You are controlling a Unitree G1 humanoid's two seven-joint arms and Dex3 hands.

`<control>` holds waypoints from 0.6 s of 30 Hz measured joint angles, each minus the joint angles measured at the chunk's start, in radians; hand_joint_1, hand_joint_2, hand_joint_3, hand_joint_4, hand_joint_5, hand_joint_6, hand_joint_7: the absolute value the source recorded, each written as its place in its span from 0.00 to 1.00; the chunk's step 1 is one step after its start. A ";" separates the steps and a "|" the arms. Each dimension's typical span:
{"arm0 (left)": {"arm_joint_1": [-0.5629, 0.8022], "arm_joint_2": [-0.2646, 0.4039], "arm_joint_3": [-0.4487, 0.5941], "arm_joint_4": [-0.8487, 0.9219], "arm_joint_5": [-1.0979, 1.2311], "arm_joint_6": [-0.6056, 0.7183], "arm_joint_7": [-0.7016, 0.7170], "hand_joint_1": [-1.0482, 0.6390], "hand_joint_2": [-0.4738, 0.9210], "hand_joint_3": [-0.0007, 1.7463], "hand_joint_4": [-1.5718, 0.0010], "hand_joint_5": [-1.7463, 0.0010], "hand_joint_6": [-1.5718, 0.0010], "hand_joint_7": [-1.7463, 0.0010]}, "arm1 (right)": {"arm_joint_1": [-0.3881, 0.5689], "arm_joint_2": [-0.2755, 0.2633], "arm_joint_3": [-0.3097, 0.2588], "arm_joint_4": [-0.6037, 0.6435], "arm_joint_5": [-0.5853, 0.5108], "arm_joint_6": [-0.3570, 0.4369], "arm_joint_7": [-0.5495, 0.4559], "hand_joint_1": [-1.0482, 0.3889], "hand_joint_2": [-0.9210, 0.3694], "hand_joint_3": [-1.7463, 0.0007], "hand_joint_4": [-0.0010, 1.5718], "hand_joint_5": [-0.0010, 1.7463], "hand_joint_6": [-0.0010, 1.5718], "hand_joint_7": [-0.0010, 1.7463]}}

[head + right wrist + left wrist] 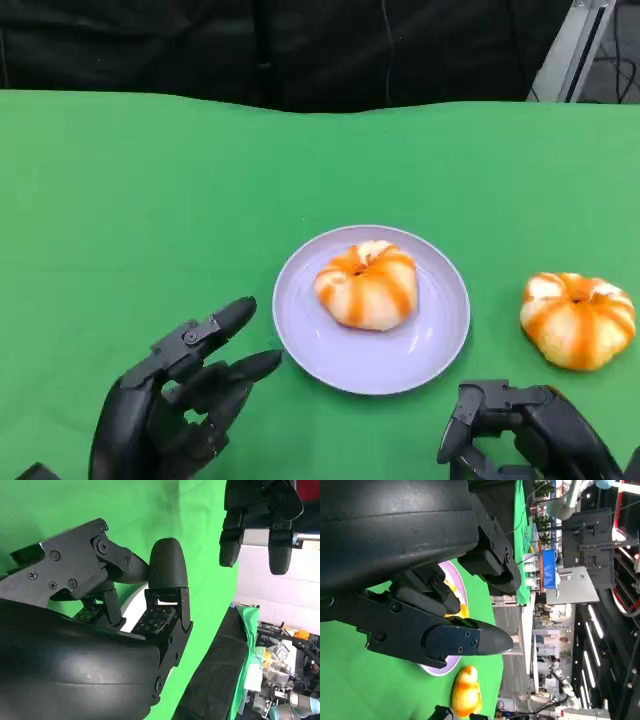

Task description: Grasp the bread from the table and place it into the plate.

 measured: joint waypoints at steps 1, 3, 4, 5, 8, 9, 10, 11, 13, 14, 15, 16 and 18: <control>0.000 0.000 0.002 -0.002 -0.001 0.005 -0.003 0.30 1.00 0.17 0.41 0.99 0.58 0.99 | 0.000 0.000 0.000 0.000 0.000 0.000 0.000 0.66 0.21 0.48 0.54 0.82 0.54 0.66; 0.002 0.000 0.005 -0.004 -0.007 0.011 -0.010 0.41 1.00 0.16 0.41 0.99 0.56 0.99 | 0.000 0.000 0.000 0.000 0.000 0.000 0.001 0.65 0.21 0.48 0.53 0.83 0.54 0.67; 0.004 0.000 0.006 -0.004 -0.017 0.015 -0.018 0.43 1.00 0.16 0.41 0.99 0.56 0.99 | 0.000 0.000 0.000 0.000 0.000 0.000 0.001 0.65 0.21 0.48 0.53 0.83 0.54 0.67; 0.008 0.000 0.008 -0.003 -0.029 0.019 -0.026 0.46 1.00 0.15 0.41 0.99 0.55 0.99 | 0.000 0.000 0.000 0.000 0.000 0.000 0.001 0.65 0.21 0.48 0.54 0.83 0.54 0.67; 0.013 0.000 0.012 0.001 -0.034 0.025 -0.038 0.60 1.00 0.16 0.42 1.00 0.54 0.99 | 0.000 0.000 -0.001 0.000 0.000 0.000 0.001 0.66 0.22 0.48 0.54 0.83 0.55 0.67; 0.013 -0.001 0.014 0.003 -0.031 0.025 -0.038 0.62 1.00 0.16 0.42 1.00 0.54 0.99 | 0.000 0.000 -0.001 0.000 0.000 0.000 0.001 0.66 0.22 0.48 0.54 0.83 0.55 0.67; 0.013 -0.002 0.016 0.005 -0.024 0.025 -0.038 0.63 1.00 0.17 0.42 1.00 0.54 0.99 | 0.000 0.000 -0.002 0.000 0.000 0.000 0.001 0.66 0.22 0.47 0.54 0.82 0.55 0.67; 0.013 -0.003 0.017 0.005 -0.020 0.025 -0.038 0.65 1.00 0.18 0.42 1.00 0.53 0.99 | 0.000 0.000 -0.002 0.001 0.000 0.000 0.001 0.66 0.22 0.47 0.54 0.82 0.55 0.67; 0.013 -0.006 0.017 0.005 -0.004 0.024 -0.038 0.67 1.00 0.20 0.42 1.00 0.52 0.99 | 0.000 0.000 -0.003 0.000 0.004 0.000 0.004 0.66 0.22 0.47 0.53 0.82 0.55 0.67; 0.013 -0.006 0.017 0.005 0.006 0.024 -0.037 0.67 1.00 0.20 0.41 1.00 0.52 0.99 | 0.000 0.000 -0.003 0.000 0.007 0.000 0.006 0.66 0.22 0.47 0.53 0.83 0.54 0.67; 0.013 -0.007 0.017 0.005 0.014 0.023 -0.037 0.67 1.00 0.20 0.41 0.99 0.52 0.98 | 0.001 0.000 -0.003 0.000 0.010 0.000 0.008 0.65 0.21 0.47 0.53 0.83 0.54 0.67; 0.013 -0.008 0.017 0.005 0.020 0.023 -0.037 0.67 1.00 0.20 0.40 0.99 0.51 0.98 | 0.002 0.000 -0.003 0.000 0.010 0.000 0.008 0.65 0.21 0.47 0.53 0.83 0.54 0.68; 0.014 -0.010 0.017 0.005 0.034 0.023 -0.028 0.67 1.00 0.20 0.40 0.99 0.51 0.98 | 0.003 0.000 -0.003 -0.001 0.009 0.000 0.008 0.65 0.22 0.47 0.53 0.83 0.54 0.68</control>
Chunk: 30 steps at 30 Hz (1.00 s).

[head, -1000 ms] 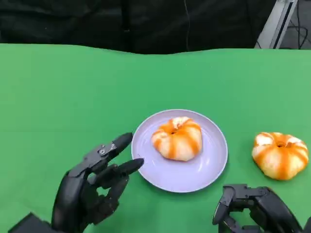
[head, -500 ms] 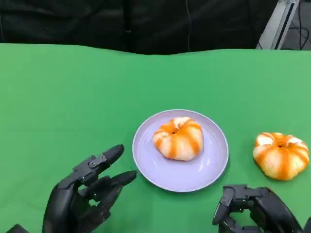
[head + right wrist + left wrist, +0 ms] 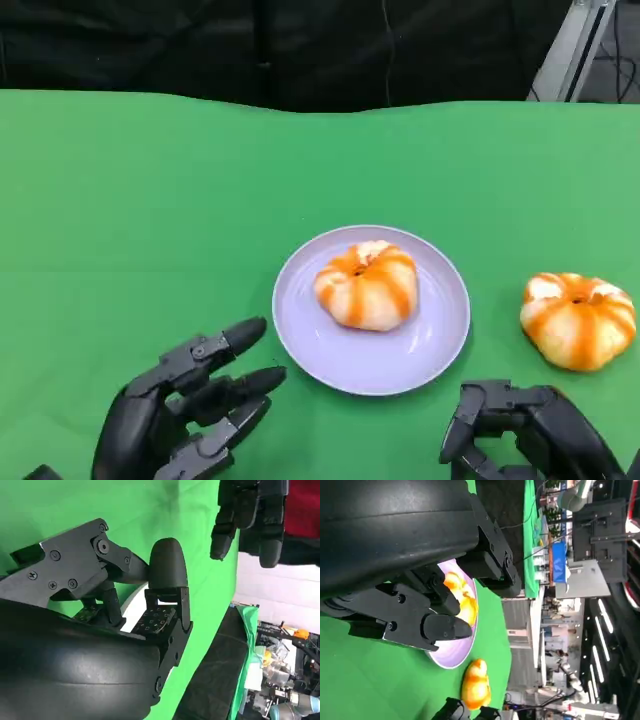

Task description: Grasp the bread from the table and place it into the plate.

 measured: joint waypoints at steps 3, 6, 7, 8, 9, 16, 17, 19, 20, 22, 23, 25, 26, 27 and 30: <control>0.000 -0.003 0.000 0.000 0.010 0.000 0.008 0.65 1.00 0.19 0.36 0.98 0.48 0.98 | 0.000 0.000 0.000 -0.007 -0.002 0.000 -0.001 0.66 0.22 0.47 0.53 0.83 0.54 0.68; 0.000 -0.004 0.001 0.000 0.047 -0.016 0.032 0.64 1.00 0.19 0.33 0.97 0.46 0.97 | 0.002 0.000 0.000 -0.012 -0.002 0.000 -0.001 0.66 0.23 0.46 0.53 0.82 0.54 0.68; 0.000 -0.004 0.001 0.000 0.054 -0.022 0.036 0.64 1.00 0.19 0.33 0.97 0.46 0.97 | 0.002 0.000 0.000 -0.013 -0.001 0.000 -0.001 0.66 0.23 0.46 0.53 0.82 0.54 0.68; 0.000 -0.004 0.000 0.000 0.060 -0.025 0.040 0.64 1.00 0.19 0.33 0.97 0.45 0.98 | 0.003 0.000 0.000 -0.014 -0.001 0.000 -0.001 0.66 0.23 0.46 0.53 0.82 0.54 0.68; 0.000 -0.004 0.000 0.000 0.064 -0.028 0.040 0.64 1.00 0.19 0.33 0.97 0.45 0.98 | 0.003 0.000 0.000 -0.015 -0.001 0.000 -0.001 0.66 0.23 0.46 0.53 0.82 0.54 0.68; 0.000 -0.004 -0.001 0.001 0.069 -0.035 0.052 0.62 1.00 0.24 0.33 0.68 0.28 0.85 | 0.004 -0.001 0.000 -0.018 -0.001 0.001 -0.001 0.67 0.23 0.46 0.53 0.82 0.54 0.68; 0.000 -0.003 -0.004 0.002 0.069 -0.038 0.052 0.62 1.00 0.24 0.37 0.57 0.26 0.82 | 0.006 -0.001 0.000 -0.021 -0.001 0.001 -0.001 0.67 0.23 0.46 0.54 0.82 0.54 0.68; 0.000 -0.002 -0.012 0.007 0.070 -0.045 0.050 0.61 1.00 0.25 0.39 0.50 0.24 0.81 | 0.010 -0.001 0.000 -0.025 0.000 0.005 -0.001 0.67 0.22 0.46 0.54 0.82 0.54 0.68; 0.000 -0.001 -0.015 0.010 0.070 -0.047 0.049 0.61 1.00 0.25 0.39 0.49 0.24 0.80 | 0.012 -0.001 0.000 -0.026 0.000 0.009 -0.001 0.67 0.22 0.46 0.54 0.81 0.54 0.68; 0.000 0.001 -0.019 0.014 0.070 -0.051 0.049 0.61 1.00 0.25 0.40 0.48 0.24 0.80 | 0.017 -0.001 -0.001 -0.027 0.000 0.012 -0.001 0.67 0.22 0.47 0.54 0.81 0.54 0.67; 0.000 0.002 -0.020 0.015 0.070 -0.051 0.049 0.61 1.00 0.25 0.40 0.48 0.24 0.80 | 0.019 -0.002 -0.001 -0.027 0.000 0.014 -0.001 0.67 0.22 0.47 0.54 0.81 0.54 0.67; -0.003 0.003 -0.022 0.018 0.070 -0.056 0.048 0.60 0.87 0.47 0.45 0.18 0.37 0.43 | 0.021 -0.002 -0.001 -0.028 0.001 0.015 -0.001 0.66 0.22 0.47 0.54 0.81 0.55 0.67; -0.008 0.003 -0.026 0.026 0.070 -0.063 0.044 0.59 0.83 0.52 0.46 0.14 0.40 0.35 | 0.022 -0.002 -0.002 -0.029 0.002 0.016 -0.001 0.66 0.22 0.47 0.54 0.81 0.55 0.67; -0.014 0.003 -0.029 0.034 0.069 -0.072 0.040 0.59 0.81 0.56 0.47 0.12 0.42 0.30 | 0.022 -0.002 -0.002 -0.029 0.003 0.016 0.001 0.66 0.22 0.47 0.54 0.81 0.55 0.67; -0.029 0.002 -0.035 0.049 0.064 -0.082 0.031 0.58 0.79 0.59 0.47 0.10 0.43 0.28 | 0.022 -0.002 -0.002 -0.029 0.004 0.017 0.002 0.67 0.22 0.47 0.54 0.82 0.55 0.67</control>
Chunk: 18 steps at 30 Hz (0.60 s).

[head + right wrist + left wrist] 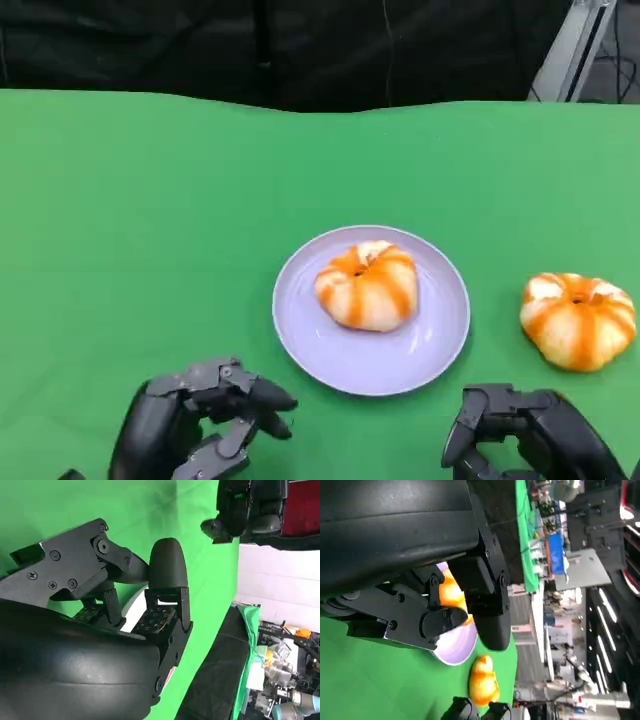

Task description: Grasp the bread from the table and place it into the plate.

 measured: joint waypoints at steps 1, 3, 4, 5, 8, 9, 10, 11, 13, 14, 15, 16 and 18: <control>-0.004 0.000 -0.002 0.004 -0.005 -0.002 -0.002 0.58 0.78 0.60 0.47 0.10 0.43 0.28 | 0.000 0.000 0.000 0.000 0.000 0.000 0.000 0.67 0.22 0.47 0.54 0.82 0.55 0.67; -0.010 -0.001 -0.005 0.008 -0.015 -0.008 -0.011 0.58 0.78 0.61 0.47 0.10 0.43 0.28 | 0.000 0.000 0.000 0.000 0.000 0.000 0.000 0.67 0.22 0.47 0.54 0.82 0.55 0.68; -0.011 -0.001 -0.006 0.010 -0.016 -0.009 -0.014 0.58 0.77 0.61 0.47 0.10 0.44 0.28 | 0.000 0.000 0.000 0.000 0.000 0.000 0.000 0.67 0.22 0.47 0.54 0.82 0.55 0.68; -0.011 -0.001 -0.007 0.011 -0.015 -0.010 -0.014 0.58 0.77 0.61 0.47 0.10 0.44 0.28 | 0.000 0.000 0.000 0.000 0.000 0.000 0.000 0.67 0.22 0.47 0.54 0.82 0.55 0.68; -0.012 -0.001 -0.007 0.018 -0.007 -0.021 -0.013 0.57 0.77 0.62 0.47 0.09 0.45 0.26 | 0.000 0.000 0.000 0.000 0.002 0.000 0.002 0.66 0.22 0.47 0.54 0.82 0.55 0.68; -0.014 -0.001 -0.007 0.024 0.001 -0.028 -0.012 0.57 0.77 0.62 0.48 0.08 0.45 0.25 | 0.000 0.000 0.000 0.001 0.002 0.000 0.001 0.66 0.22 0.47 0.54 0.82 0.55 0.68; -0.015 -0.001 -0.007 0.031 0.010 -0.035 -0.007 0.57 0.77 0.62 0.48 0.08 0.46 0.25 | 0.000 0.000 0.000 0.001 0.002 0.000 0.001 0.66 0.22 0.46 0.54 0.83 0.55 0.68; -0.016 -0.002 -0.006 0.038 0.018 -0.041 -0.002 0.57 0.77 0.62 0.48 0.08 0.46 0.24 | 0.000 0.000 0.000 0.001 0.002 0.000 0.001 0.66 0.22 0.46 0.53 0.83 0.55 0.68; -0.017 -0.004 -0.007 0.046 0.026 -0.044 0.002 0.57 0.77 0.61 0.49 0.06 0.47 0.23 | 0.000 0.000 0.000 0.001 0.001 0.000 -0.001 0.66 0.22 0.46 0.53 0.83 0.54 0.68; -0.018 -0.005 -0.007 0.047 0.027 -0.046 0.002 0.56 0.77 0.61 0.50 0.06 0.48 0.23 | 0.000 0.000 0.000 0.001 0.001 0.000 -0.001 0.66 0.22 0.46 0.53 0.82 0.54 0.68; -0.019 -0.005 -0.007 0.050 0.028 -0.049 0.002 0.57 0.77 0.61 0.50 0.06 0.48 0.22 | 0.000 0.000 0.000 0.001 0.001 0.000 -0.001 0.66 0.22 0.46 0.53 0.83 0.54 0.68; -0.022 -0.005 -0.007 0.055 0.028 -0.055 0.002 0.57 0.77 0.61 0.50 0.05 0.48 0.22 | -0.001 0.000 0.000 0.003 0.001 0.000 -0.001 0.66 0.22 0.46 0.54 0.83 0.54 0.68; -0.026 -0.005 -0.008 0.065 0.028 -0.063 0.002 0.57 0.77 0.61 0.49 0.07 0.47 0.23 | -0.001 0.001 0.000 0.006 0.002 0.000 0.000 0.66 0.22 0.47 0.53 0.83 0.54 0.68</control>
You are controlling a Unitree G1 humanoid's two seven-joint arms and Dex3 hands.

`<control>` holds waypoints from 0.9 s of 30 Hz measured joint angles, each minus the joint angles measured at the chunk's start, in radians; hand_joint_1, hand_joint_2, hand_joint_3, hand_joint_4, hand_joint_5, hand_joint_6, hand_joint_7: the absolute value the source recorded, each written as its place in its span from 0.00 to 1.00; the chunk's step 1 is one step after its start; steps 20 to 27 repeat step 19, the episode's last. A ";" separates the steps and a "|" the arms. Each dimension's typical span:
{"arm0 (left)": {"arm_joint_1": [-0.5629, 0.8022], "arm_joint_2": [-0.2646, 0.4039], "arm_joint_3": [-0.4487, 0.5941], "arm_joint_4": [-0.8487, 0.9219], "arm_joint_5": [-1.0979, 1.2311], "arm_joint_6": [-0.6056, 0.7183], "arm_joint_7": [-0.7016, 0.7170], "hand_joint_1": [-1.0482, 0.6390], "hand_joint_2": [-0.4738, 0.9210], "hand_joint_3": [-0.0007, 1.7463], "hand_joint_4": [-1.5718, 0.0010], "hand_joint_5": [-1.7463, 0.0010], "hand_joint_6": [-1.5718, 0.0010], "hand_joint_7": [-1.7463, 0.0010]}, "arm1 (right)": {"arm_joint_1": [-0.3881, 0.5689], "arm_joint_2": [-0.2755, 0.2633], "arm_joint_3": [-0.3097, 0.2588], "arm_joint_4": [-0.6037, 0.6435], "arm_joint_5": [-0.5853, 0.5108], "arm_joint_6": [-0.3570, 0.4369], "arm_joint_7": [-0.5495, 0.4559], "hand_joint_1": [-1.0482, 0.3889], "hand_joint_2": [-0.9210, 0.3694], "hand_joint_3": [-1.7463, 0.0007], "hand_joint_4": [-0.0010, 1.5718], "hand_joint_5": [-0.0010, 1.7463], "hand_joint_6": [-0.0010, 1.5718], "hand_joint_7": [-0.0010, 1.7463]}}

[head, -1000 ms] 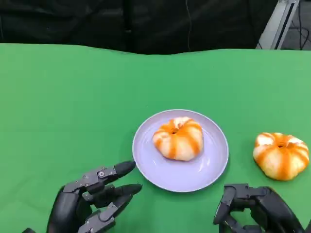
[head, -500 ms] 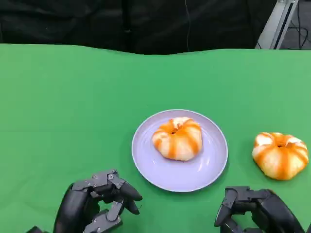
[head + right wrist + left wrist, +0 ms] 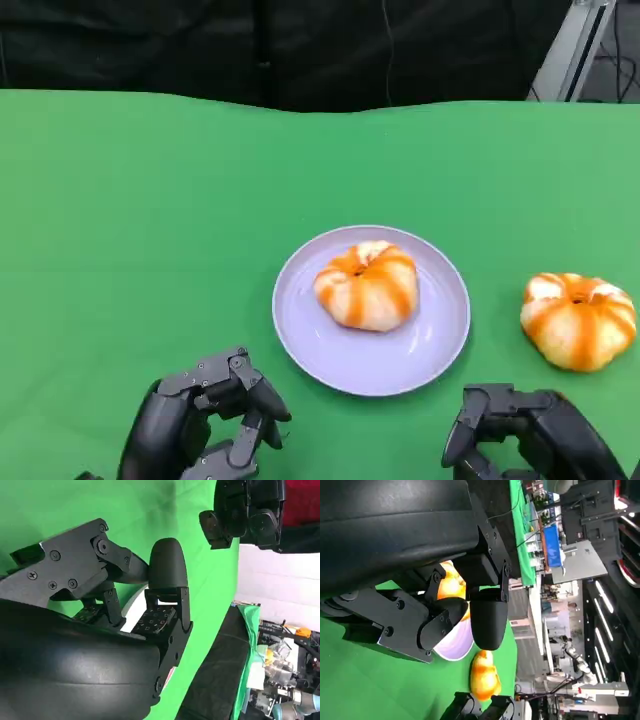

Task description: Grasp the bread from the table and place it into the plate.

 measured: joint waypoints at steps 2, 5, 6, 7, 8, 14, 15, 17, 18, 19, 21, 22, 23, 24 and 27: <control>-0.002 0.000 -0.002 0.009 -0.002 0.000 -0.001 0.57 0.77 0.61 0.49 0.07 0.46 0.24 | 0.000 0.000 0.000 0.004 -0.001 -0.001 0.000 0.66 0.22 0.47 0.53 0.82 0.54 0.68; -0.002 0.000 -0.006 0.018 -0.004 0.000 -0.001 0.58 0.74 0.64 0.46 0.10 0.42 0.27 | -0.001 0.001 0.000 0.008 -0.003 -0.003 -0.001 0.66 0.22 0.46 0.53 0.83 0.54 0.68; -0.002 0.000 -0.007 0.018 -0.004 0.000 -0.001 0.58 0.73 0.65 0.46 0.11 0.41 0.28 | -0.001 0.001 0.000 0.008 -0.003 -0.003 -0.001 0.66 0.22 0.46 0.53 0.83 0.54 0.68; -0.002 0.000 -0.008 0.019 -0.004 0.000 -0.001 0.58 0.73 0.65 0.45 0.11 0.41 0.28 | -0.001 0.001 0.000 0.008 -0.002 -0.003 0.000 0.66 0.23 0.46 0.53 0.83 0.54 0.68; -0.002 0.000 -0.010 0.019 -0.004 0.000 -0.001 0.58 0.73 0.65 0.45 0.11 0.41 0.28 | -0.002 0.002 0.000 0.008 -0.001 -0.003 0.001 0.66 0.23 0.46 0.53 0.83 0.54 0.68; -0.002 -0.001 -0.022 0.022 -0.004 0.000 -0.001 0.58 0.71 0.67 0.45 0.11 0.41 0.28 | -0.002 0.002 0.000 0.008 -0.001 -0.003 0.002 0.66 0.22 0.46 0.54 0.83 0.54 0.68; -0.002 -0.001 -0.023 0.022 -0.004 0.000 -0.001 0.58 0.71 0.67 0.45 0.11 0.41 0.28 | -0.002 0.002 0.000 0.008 -0.001 -0.003 0.001 0.66 0.22 0.46 0.54 0.83 0.54 0.68; -0.002 -0.001 -0.024 0.022 -0.005 0.000 -0.001 0.58 0.71 0.67 0.45 0.11 0.41 0.28 | -0.002 0.002 0.000 0.008 -0.001 -0.003 0.001 0.66 0.22 0.46 0.54 0.83 0.54 0.68; -0.002 -0.001 -0.024 0.022 -0.005 0.000 -0.001 0.58 0.71 0.67 0.45 0.11 0.41 0.28 | -0.002 0.002 0.000 0.008 -0.001 -0.003 0.001 0.66 0.22 0.46 0.54 0.83 0.54 0.68; -0.002 -0.001 -0.024 0.022 -0.005 0.000 -0.001 0.58 0.71 0.67 0.45 0.11 0.41 0.28 | -0.002 0.002 0.000 0.008 -0.001 -0.003 0.001 0.65 0.22 0.46 0.54 0.83 0.54 0.68; -0.002 -0.001 -0.024 0.022 -0.005 0.000 -0.001 0.58 0.71 0.67 0.45 0.11 0.41 0.28 | -0.002 0.002 0.000 0.008 -0.001 -0.003 0.001 0.65 0.22 0.46 0.54 0.83 0.54 0.68; -0.002 -0.001 -0.024 0.022 -0.005 0.000 -0.001 0.58 0.71 0.67 0.45 0.11 0.41 0.28 | -0.002 0.002 0.000 0.008 -0.001 -0.003 0.001 0.65 0.22 0.46 0.54 0.83 0.54 0.68; -0.002 -0.001 -0.024 0.022 -0.005 0.000 -0.001 0.58 0.71 0.67 0.45 0.11 0.41 0.28 | -0.002 0.002 0.000 0.008 -0.001 -0.003 0.001 0.65 0.22 0.46 0.54 0.83 0.54 0.68; -0.002 -0.001 -0.024 0.022 -0.005 0.000 -0.001 0.58 0.71 0.67 0.45 0.11 0.41 0.28 | -0.002 0.002 0.000 0.008 -0.001 -0.003 0.001 0.65 0.22 0.46 0.54 0.83 0.54 0.68; -0.002 -0.001 -0.024 0.022 -0.005 0.000 -0.001 0.58 0.71 0.67 0.45 0.11 0.41 0.28 | -0.002 0.002 0.000 0.008 -0.001 -0.003 0.001 0.65 0.22 0.46 0.54 0.83 0.54 0.68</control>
